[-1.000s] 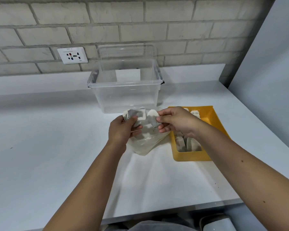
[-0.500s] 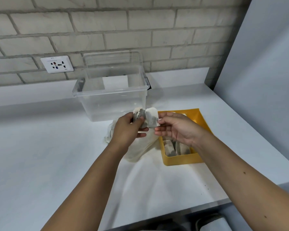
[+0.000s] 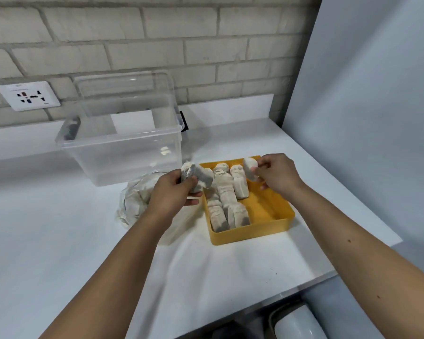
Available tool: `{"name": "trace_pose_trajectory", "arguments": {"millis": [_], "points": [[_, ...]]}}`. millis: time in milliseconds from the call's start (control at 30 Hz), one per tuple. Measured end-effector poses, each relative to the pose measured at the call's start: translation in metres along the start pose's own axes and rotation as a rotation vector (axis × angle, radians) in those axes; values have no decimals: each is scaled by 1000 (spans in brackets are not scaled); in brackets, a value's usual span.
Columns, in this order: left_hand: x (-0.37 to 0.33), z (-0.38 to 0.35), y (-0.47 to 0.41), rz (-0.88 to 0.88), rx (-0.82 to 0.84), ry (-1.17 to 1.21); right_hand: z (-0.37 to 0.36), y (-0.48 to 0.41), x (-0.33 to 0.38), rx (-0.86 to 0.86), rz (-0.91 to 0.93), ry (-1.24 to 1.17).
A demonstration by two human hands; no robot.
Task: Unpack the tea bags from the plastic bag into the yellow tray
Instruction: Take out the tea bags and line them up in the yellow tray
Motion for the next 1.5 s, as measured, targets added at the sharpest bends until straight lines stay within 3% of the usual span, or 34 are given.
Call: {"name": "trace_pose_trajectory", "arguments": {"millis": [100, 300, 967, 1067, 1200, 1400, 1500], "points": [[3, 1, 0, 16, -1, 0, -10, -2, -19, 141, -50, 190], [2, 0, 0, 11, 17, -1, -25, -7, -33, 353, -205, 215], [8, -2, 3, 25, 72, -3, -45, -17, -37, 159, -33, 402], [5, -6, 7, 32, 105, 57, -32, -1, -7, 45, 138, 243], [0, -15, 11, 20, 153, 67, -34, 32, 29, 298, 147, -142], [-5, -23, 14, -18, 189, 104, -41, 36, 38, 391, 195, 3], [2, -17, 15, -8, 148, 110, -27, 24, 31, 283, 159, -63]]}}
Point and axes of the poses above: each hand's wrist, its own y-axis away from the middle knuckle, its own z-axis out of the back of the hand, x = y × z, the point moved 4 cm from there along -y, towards the middle knuckle, and after that the axes turned 10 degrees about -y, right-handed, at the moved point
